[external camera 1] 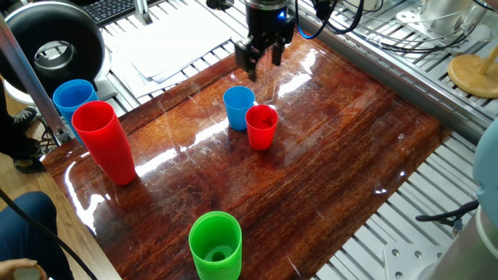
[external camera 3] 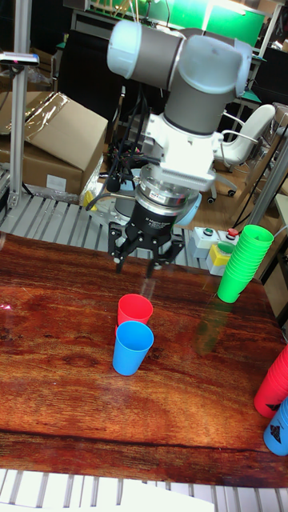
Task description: Stack the cups
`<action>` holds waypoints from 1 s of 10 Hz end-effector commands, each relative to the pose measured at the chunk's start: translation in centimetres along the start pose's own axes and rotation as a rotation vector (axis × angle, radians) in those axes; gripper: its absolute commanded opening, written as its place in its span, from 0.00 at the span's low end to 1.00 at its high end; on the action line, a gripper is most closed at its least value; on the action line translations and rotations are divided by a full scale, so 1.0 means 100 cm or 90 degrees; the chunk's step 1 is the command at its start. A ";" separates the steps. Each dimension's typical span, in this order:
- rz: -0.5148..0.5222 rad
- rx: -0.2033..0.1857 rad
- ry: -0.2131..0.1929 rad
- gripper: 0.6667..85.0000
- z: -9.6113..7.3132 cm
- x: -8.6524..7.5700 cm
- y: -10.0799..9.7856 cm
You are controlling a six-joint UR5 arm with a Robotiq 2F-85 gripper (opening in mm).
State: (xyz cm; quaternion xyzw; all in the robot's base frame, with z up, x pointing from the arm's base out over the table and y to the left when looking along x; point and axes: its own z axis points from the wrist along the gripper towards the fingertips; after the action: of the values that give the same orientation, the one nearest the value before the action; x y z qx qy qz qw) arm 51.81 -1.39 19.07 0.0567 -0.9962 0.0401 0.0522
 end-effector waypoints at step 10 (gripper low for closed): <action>-0.059 -0.018 0.002 0.09 0.008 -0.003 0.005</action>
State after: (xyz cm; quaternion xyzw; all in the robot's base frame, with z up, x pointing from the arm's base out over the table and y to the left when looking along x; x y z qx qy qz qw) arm 51.77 -0.85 18.75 0.0984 -0.9932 0.0257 0.0570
